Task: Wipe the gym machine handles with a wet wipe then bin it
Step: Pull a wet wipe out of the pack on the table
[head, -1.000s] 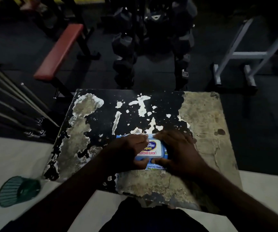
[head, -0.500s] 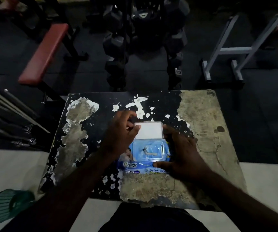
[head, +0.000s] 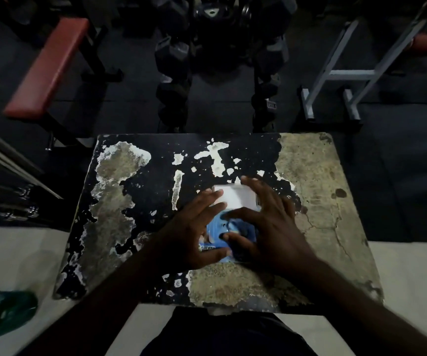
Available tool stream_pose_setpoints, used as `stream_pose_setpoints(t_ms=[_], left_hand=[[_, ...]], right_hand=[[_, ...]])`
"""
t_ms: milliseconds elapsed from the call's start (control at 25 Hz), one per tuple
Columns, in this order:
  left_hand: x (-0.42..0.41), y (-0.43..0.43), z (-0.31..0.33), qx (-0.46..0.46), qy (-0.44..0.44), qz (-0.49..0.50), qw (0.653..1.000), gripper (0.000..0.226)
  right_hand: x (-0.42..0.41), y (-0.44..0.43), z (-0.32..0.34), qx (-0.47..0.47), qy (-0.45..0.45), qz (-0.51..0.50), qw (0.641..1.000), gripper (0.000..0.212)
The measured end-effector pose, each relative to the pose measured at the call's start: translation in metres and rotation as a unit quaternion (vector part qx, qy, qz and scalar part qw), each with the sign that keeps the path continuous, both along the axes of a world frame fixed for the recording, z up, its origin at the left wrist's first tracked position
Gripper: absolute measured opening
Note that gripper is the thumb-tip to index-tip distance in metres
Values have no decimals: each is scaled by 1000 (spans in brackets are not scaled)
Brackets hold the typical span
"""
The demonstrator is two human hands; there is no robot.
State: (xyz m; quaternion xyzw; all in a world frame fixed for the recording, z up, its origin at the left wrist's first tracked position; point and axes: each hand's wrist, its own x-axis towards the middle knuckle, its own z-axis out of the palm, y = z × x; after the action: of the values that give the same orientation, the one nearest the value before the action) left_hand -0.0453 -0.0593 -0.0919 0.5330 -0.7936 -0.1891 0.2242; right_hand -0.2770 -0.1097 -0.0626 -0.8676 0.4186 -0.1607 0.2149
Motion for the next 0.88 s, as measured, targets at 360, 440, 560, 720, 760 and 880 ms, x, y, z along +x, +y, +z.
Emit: stream_pose_setpoints(t_ms=[360, 440, 560, 720, 760, 880], left_hand=[[-3, -4, 5, 26, 54, 12, 998, 92], [-3, -5, 5, 31, 56, 10, 998, 92], [-2, -5, 5, 37, 64, 7, 997, 91], [-1, -5, 7, 58, 84, 15, 995, 92], [-1, -4, 9, 63, 90, 16, 994, 91], [-1, -5, 9, 56, 78, 15, 995, 91]], right_hand=[[-3, 0, 7, -24, 85, 34, 995, 52], [1, 1, 7, -32, 85, 38, 995, 44], [4, 4, 6, -26, 17, 20, 999, 23], [-12, -4, 4, -30, -27, -36, 999, 15], [-17, -8, 4, -36, -26, -33, 998, 16], [-20, -13, 5, -3, -15, 41, 999, 21]])
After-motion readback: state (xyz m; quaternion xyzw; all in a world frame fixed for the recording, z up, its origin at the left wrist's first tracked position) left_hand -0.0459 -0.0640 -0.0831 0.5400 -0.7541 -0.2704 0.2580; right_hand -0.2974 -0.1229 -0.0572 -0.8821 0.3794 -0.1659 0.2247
